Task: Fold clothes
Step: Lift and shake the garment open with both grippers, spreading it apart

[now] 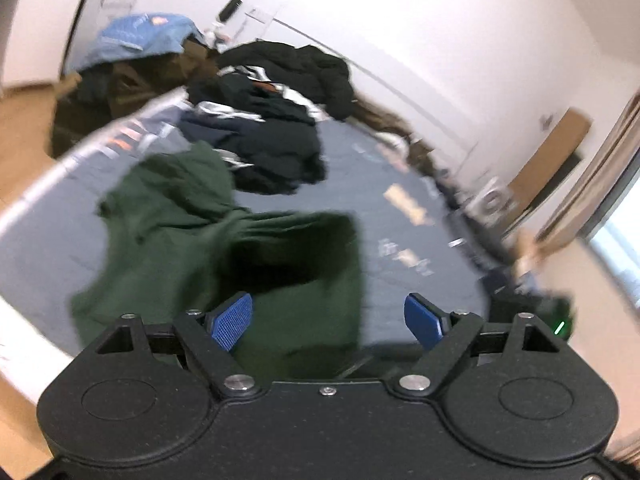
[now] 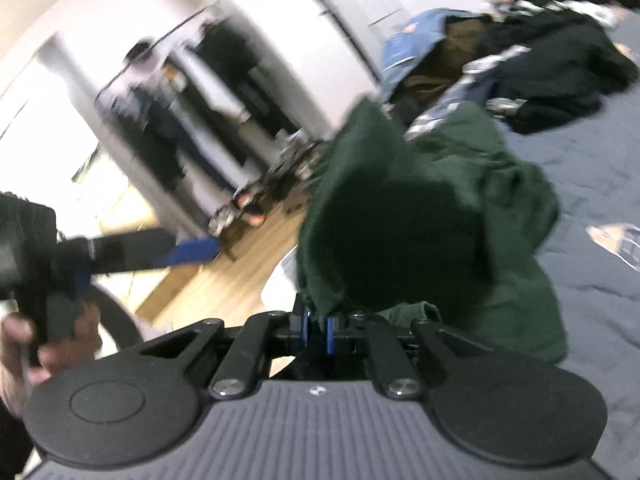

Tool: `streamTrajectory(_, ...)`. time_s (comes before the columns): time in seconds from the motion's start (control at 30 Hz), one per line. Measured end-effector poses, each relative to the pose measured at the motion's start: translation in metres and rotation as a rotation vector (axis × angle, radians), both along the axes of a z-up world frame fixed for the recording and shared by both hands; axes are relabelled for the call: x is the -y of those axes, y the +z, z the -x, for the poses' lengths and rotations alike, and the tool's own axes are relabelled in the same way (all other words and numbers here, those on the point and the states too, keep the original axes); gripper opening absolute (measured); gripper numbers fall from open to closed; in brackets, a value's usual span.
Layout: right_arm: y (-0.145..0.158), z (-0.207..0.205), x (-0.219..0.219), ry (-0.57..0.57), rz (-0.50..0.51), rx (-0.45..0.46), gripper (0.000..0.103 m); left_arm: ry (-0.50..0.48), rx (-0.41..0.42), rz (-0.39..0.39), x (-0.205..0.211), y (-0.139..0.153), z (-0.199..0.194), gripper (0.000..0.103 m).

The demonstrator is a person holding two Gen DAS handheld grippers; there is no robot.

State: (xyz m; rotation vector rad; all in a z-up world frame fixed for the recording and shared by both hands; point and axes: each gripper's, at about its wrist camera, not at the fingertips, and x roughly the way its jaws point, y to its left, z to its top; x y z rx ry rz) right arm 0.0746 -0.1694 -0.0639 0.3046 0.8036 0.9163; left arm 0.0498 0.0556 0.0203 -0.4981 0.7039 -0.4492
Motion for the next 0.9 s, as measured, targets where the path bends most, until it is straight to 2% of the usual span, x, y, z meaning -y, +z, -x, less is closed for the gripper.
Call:
streamTrajectory(0.07,0.001,0.007,-0.013,0.043,0.034,0.023,0.008,-0.041,-0.048,0.024,0.007,-0.004,-0.012,0.080)
streamTrajectory(0.13,0.000,0.012,-0.021,0.070,0.058,0.038,0.008,-0.078,-0.081,-0.018,0.018,-0.011,-0.022,0.073)
streamTrajectory(0.27,-0.001,0.017,-0.028,0.106,0.074,0.058,0.008,-0.085,-0.156,-0.097,0.034,-0.032,-0.041,0.065)
streamTrajectory(0.3,-0.002,0.018,-0.030,0.115,0.083,0.069,0.008,-0.087,-0.175,-0.101,0.036,-0.037,-0.046,0.056)
streamTrajectory(0.33,-0.002,0.019,-0.032,0.123,0.091,0.078,0.008,-0.090,-0.195,-0.098,0.036,-0.042,-0.049,0.034)
streamTrajectory(0.4,-0.003,0.018,-0.034,0.133,0.089,0.086,0.008,-0.089,-0.217,-0.114,0.034,-0.048,-0.054,0.005)
streamTrajectory(0.5,-0.005,0.018,-0.034,0.134,0.075,0.085,0.008,-0.057,-0.214,-0.105,0.023,-0.050,-0.051,0.004)
streamTrajectory(0.77,-0.008,0.012,0.001,0.072,0.024,0.082,0.020,0.064,-0.165,-0.090,-0.032,-0.031,-0.026,0.004)
streamTrajectory(0.83,-0.008,0.006,0.013,0.029,0.031,0.083,0.032,0.079,-0.155,-0.104,-0.041,-0.026,-0.020,0.004)
streamTrajectory(0.9,-0.009,-0.003,0.025,-0.012,0.031,0.069,0.040,0.098,-0.158,-0.115,-0.047,-0.026,-0.020,0.004)
